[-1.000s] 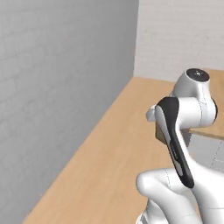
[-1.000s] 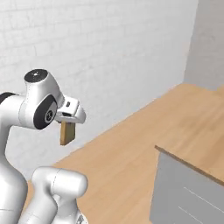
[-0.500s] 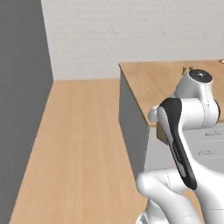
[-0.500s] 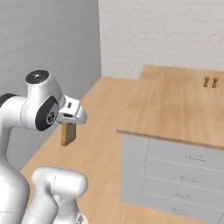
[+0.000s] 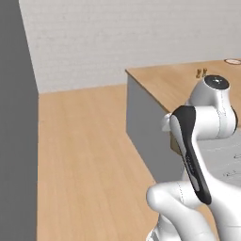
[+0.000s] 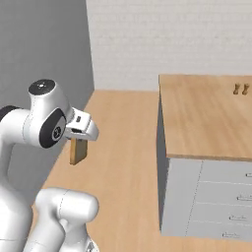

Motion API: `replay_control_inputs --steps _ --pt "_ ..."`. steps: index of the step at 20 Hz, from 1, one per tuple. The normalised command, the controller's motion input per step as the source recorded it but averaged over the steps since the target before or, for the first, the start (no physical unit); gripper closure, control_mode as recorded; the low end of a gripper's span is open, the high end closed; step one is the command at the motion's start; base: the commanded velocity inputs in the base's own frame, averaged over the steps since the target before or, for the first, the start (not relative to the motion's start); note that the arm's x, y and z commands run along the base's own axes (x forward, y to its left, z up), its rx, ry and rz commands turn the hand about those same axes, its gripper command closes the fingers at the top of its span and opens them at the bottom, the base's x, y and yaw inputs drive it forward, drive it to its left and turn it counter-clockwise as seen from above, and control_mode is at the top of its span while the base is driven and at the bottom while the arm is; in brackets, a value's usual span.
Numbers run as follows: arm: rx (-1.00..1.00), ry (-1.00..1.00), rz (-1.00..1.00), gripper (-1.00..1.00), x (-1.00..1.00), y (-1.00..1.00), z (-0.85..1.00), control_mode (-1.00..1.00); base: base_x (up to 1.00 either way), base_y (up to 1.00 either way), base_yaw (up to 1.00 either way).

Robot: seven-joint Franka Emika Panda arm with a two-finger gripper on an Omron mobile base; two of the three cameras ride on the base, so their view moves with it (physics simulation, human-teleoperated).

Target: Start the toaster. Once the lever pops up, take the bread to the plate on the dining counter.

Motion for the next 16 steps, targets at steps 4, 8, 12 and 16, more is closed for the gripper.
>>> replay_control_inputs --steps 4,8,12,16 --pt "0.0 0.0 0.0 1.0 0.0 0.0 0.0 1.0 0.92 0.75 -0.07" --pt "0.0 0.0 0.0 1.0 0.0 0.0 0.0 1.0 1.0 0.46 0.01" --pt "0.0 0.0 0.0 1.0 0.0 0.0 0.0 1.0 1.0 0.67 0.0" --pt "0.0 0.0 0.0 1.0 0.0 0.0 0.0 1.0 1.0 0.57 0.0"
